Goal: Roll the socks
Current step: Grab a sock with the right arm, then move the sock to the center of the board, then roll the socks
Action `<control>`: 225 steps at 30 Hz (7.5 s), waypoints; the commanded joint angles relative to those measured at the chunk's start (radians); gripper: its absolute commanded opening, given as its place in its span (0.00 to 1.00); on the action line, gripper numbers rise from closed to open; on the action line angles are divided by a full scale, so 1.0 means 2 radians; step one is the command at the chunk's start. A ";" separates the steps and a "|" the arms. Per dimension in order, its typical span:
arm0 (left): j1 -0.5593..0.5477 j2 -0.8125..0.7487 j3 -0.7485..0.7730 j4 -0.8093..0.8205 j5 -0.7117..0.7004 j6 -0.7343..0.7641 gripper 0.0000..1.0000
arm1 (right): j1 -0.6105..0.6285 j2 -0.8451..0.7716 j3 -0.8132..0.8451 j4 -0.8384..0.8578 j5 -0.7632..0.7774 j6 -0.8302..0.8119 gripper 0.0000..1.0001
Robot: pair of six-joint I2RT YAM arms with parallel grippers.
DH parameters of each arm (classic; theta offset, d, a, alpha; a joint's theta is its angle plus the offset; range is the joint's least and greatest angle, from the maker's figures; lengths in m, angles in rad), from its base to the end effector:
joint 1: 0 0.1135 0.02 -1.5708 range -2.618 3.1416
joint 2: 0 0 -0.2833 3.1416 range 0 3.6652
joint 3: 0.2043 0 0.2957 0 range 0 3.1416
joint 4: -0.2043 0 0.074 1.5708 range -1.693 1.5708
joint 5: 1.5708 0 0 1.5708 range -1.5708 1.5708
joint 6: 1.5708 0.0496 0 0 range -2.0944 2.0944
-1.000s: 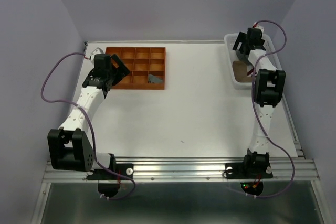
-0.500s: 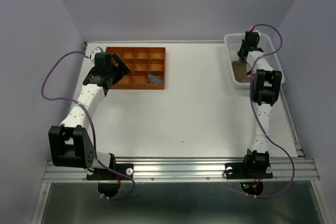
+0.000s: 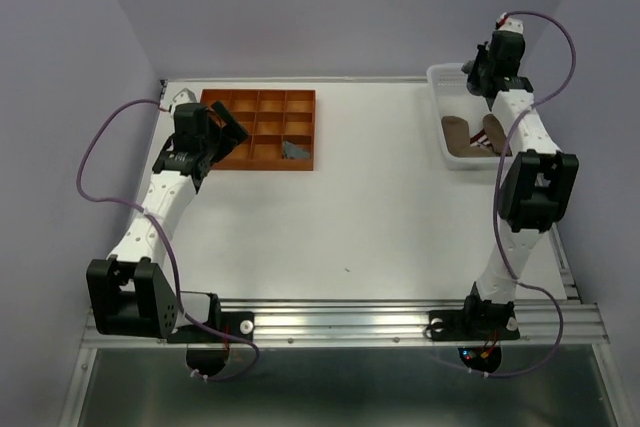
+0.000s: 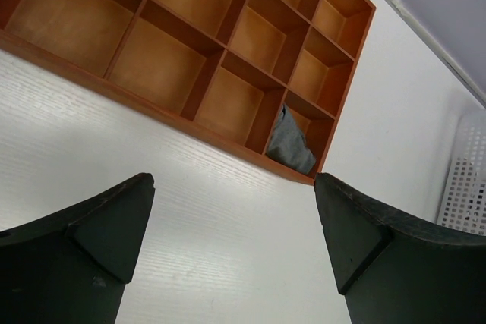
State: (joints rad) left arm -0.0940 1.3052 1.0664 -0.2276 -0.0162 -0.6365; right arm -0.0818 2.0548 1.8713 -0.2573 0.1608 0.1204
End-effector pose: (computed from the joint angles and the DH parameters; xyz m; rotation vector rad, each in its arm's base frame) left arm 0.3501 -0.0322 0.3211 -0.5634 1.9874 -0.4390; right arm 0.5562 -0.0536 0.3179 0.3043 1.9850 -0.1370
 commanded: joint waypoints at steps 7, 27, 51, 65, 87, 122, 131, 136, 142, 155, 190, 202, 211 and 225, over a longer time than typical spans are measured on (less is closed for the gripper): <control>0.003 -0.085 -0.060 0.023 0.050 -0.005 0.99 | 0.164 -0.180 -0.168 0.007 0.047 -0.024 0.07; -0.019 -0.117 -0.147 0.008 0.092 -0.019 0.99 | 0.450 -0.207 -0.321 0.020 -0.055 0.085 1.00; -0.221 0.120 -0.143 0.075 0.062 -0.064 0.67 | 0.337 -0.129 -0.396 0.039 -0.133 0.142 0.64; -0.255 0.151 -0.107 0.090 -0.004 -0.087 0.00 | 0.337 -0.148 -0.400 0.063 -0.164 0.127 0.09; -0.257 -0.002 -0.203 0.028 -0.051 -0.159 0.00 | 0.337 -0.256 -0.463 -0.102 0.031 0.245 0.34; -0.261 0.142 -0.123 0.108 0.049 -0.085 0.99 | 0.337 -0.187 -0.455 0.046 -0.170 0.164 1.00; -0.261 0.114 -0.168 0.101 0.047 -0.115 0.99 | 0.313 -0.141 -0.449 0.050 -0.139 0.129 1.00; -0.261 0.084 -0.178 0.110 0.063 -0.124 0.99 | 0.303 -0.132 -0.438 0.070 -0.133 0.084 1.00; -0.262 0.034 -0.170 0.107 0.037 -0.119 0.99 | 0.303 -0.143 -0.423 0.081 -0.116 0.044 1.00; -0.229 -0.024 -0.089 0.038 -0.087 -0.051 0.99 | 0.303 -0.298 -0.453 0.088 -0.069 0.043 1.00; -0.043 -0.140 -0.196 0.004 -0.089 -0.072 0.99 | 0.592 -0.086 -0.275 -0.017 0.097 -0.009 0.94; -0.030 -0.110 -0.186 0.025 -0.054 -0.061 0.99 | 0.597 -0.034 -0.243 -0.018 0.107 -0.032 0.45; -0.027 -0.093 -0.179 0.030 -0.044 -0.061 0.99 | 0.597 -0.021 -0.245 -0.018 0.100 -0.009 0.32; -0.027 -0.097 -0.189 0.038 -0.016 -0.061 0.99 | 0.597 -0.022 -0.267 -0.017 0.105 0.046 0.12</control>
State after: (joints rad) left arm -0.1551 1.1252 0.6762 -0.1841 -0.0727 -0.7742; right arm 1.1030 2.0109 1.3579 -0.3058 0.3431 0.1581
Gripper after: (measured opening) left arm 0.986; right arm 0.305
